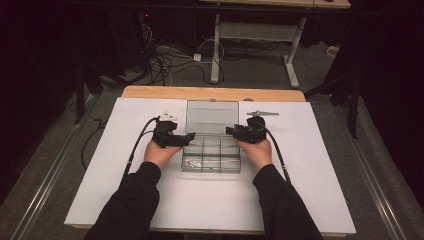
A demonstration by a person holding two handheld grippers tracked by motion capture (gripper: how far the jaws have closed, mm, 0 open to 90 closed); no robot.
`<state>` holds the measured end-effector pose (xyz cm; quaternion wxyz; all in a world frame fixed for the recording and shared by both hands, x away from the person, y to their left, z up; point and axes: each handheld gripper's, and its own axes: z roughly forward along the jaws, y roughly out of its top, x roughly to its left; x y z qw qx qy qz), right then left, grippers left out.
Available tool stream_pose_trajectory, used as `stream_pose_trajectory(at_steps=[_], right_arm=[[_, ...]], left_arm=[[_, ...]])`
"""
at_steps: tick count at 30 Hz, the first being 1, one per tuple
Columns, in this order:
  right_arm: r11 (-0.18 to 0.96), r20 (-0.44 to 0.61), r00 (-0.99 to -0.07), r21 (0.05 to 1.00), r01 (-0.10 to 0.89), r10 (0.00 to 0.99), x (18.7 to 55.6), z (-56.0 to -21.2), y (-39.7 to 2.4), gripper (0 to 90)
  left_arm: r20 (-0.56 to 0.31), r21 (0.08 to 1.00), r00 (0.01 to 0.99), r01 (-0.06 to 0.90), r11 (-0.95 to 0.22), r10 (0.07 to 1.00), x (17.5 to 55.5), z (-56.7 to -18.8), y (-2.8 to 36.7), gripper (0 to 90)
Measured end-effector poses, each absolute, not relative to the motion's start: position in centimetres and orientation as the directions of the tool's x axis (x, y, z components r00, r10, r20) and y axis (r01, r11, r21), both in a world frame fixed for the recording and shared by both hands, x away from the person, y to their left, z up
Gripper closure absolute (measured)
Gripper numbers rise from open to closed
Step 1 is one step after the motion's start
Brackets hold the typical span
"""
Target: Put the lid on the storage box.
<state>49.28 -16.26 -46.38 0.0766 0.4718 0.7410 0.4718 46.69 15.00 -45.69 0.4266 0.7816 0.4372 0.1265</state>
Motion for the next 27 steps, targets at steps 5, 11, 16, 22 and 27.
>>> stream_pose_trajectory(at_steps=[5,11,16,22,27], right_arm=[[0.132,0.302,-0.554,0.781,0.610,0.776,49.1,-46.2,-16.3,54.0],[0.145,0.276,-0.562,0.794,0.590,0.780,48.7,-45.9,-16.4,59.6],[0.163,0.242,-0.566,0.805,0.571,0.788,48.3,-45.2,-16.5,67.4],[0.160,0.237,-0.569,0.813,0.560,0.788,47.9,-45.2,-16.6,69.1],[0.159,0.225,-0.571,0.823,0.545,0.790,47.6,-45.3,-16.7,70.1]], left_arm=[[-0.170,0.792,0.588,0.559,-0.246,0.791,47.3,-45.5,14.5,20.8],[-0.159,0.798,0.580,0.552,-0.242,0.799,47.7,-45.8,13.9,28.2],[-0.166,0.798,0.582,0.553,-0.238,0.796,47.7,-45.9,13.8,31.7],[-0.157,0.806,0.585,0.541,-0.239,0.796,47.5,-45.5,13.8,34.7],[-0.148,0.816,0.598,0.524,-0.245,0.788,47.2,-45.2,13.8,42.0]])
